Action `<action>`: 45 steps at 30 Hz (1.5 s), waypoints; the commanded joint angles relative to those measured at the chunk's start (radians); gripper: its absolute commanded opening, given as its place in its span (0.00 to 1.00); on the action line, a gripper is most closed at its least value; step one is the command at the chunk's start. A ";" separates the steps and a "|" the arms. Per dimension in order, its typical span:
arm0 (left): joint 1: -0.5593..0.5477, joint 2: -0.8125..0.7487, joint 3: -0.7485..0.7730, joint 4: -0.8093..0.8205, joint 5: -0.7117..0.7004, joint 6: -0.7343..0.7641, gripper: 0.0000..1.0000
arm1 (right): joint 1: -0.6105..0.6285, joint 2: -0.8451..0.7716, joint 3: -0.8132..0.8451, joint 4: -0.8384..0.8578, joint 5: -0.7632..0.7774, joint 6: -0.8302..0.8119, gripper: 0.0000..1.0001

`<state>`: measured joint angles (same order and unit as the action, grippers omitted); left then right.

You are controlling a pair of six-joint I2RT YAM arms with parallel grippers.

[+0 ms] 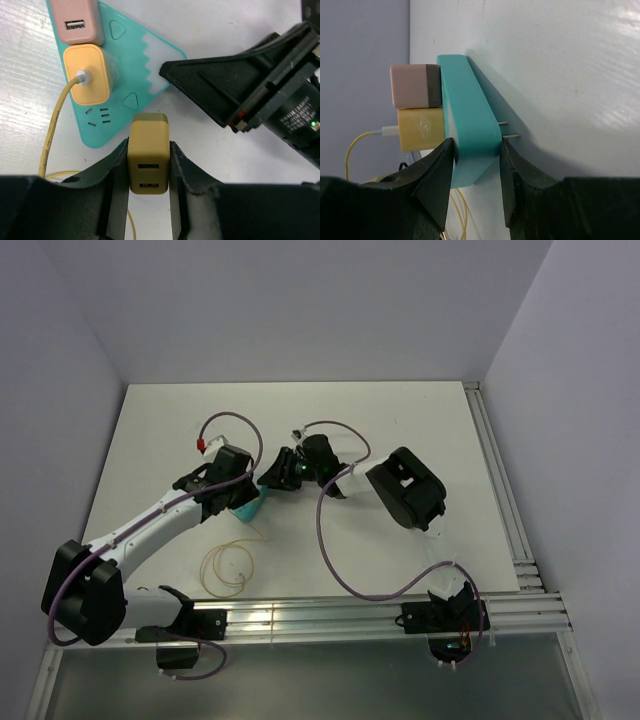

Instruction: Insert the plug

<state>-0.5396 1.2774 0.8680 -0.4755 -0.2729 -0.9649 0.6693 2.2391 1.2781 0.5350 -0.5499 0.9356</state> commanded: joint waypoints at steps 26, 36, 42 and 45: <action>0.092 -0.065 -0.087 -0.015 0.014 0.009 0.00 | 0.030 -0.044 -0.138 0.144 0.176 0.019 0.00; 0.159 -0.072 -0.159 0.089 0.132 0.028 0.00 | 0.029 -0.033 -0.135 0.154 0.160 0.020 0.00; 0.178 -0.072 -0.170 0.129 0.156 0.057 0.00 | 0.029 -0.029 -0.129 0.157 0.150 0.023 0.00; 0.185 -0.058 -0.172 0.136 0.173 0.064 0.00 | 0.027 -0.026 -0.128 0.158 0.145 0.022 0.00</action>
<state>-0.3637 1.2201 0.7025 -0.3901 -0.1349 -0.9321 0.6979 2.1925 1.1568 0.6884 -0.4137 0.9905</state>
